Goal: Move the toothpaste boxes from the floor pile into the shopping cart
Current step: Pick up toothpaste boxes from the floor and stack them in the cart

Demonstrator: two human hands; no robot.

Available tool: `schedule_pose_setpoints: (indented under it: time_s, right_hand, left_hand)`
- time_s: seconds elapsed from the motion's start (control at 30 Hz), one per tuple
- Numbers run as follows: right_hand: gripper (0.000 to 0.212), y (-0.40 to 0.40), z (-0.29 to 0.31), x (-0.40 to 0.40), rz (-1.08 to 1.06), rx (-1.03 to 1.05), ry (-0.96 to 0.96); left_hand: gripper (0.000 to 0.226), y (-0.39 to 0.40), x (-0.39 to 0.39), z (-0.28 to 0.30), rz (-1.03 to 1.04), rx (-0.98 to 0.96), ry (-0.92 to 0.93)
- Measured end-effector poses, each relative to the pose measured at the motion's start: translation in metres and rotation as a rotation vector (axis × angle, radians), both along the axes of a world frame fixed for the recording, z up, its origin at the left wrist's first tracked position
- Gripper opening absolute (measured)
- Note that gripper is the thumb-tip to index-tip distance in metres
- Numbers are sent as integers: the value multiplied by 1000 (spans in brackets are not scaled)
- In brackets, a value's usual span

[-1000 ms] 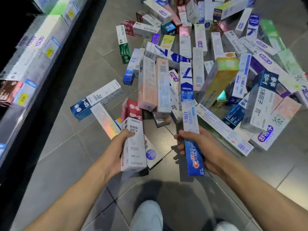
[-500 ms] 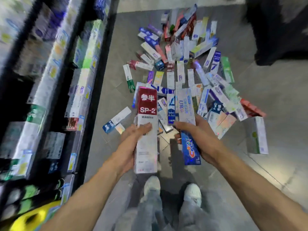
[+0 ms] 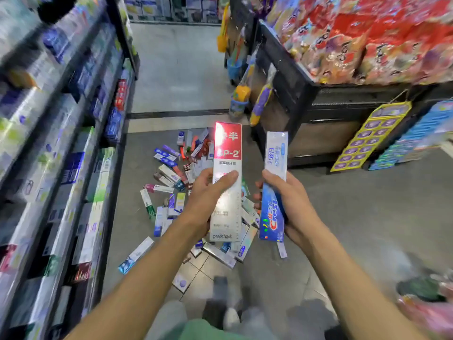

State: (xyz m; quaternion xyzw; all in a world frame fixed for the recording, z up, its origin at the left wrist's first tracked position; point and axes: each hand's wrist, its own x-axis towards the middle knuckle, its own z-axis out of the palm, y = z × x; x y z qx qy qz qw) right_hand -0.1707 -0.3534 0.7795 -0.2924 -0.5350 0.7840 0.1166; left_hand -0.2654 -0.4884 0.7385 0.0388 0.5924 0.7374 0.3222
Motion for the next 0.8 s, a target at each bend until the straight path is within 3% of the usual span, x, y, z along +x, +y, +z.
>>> schedule_pose_setpoints:
  time_s: [0.17,0.27,0.37,0.53,0.7,0.8]
  right_hand:
    - [14,-15,48,50,-233,65,48]
    - [11,-34,57,91,-414,38,28]
    - [14,-56,57,142,-624,22,26]
    - [24,-98,51,245,-952,8,35]
    - [9,-147,45,348,-1224,65,38]
    - [14,-177,39,413,-1371,76,42]
  left_hand:
    - [43,4,27,47,-225,40,41]
    - [39,5,47,62,-396,55,39]
    - [48,13,76,67,-585,65,20]
    - [34,28,167,64,-911,67,4]
    - [35,23,276,63,-1150,94,-11]
    - [35,15,345,60,-1288,79,4]
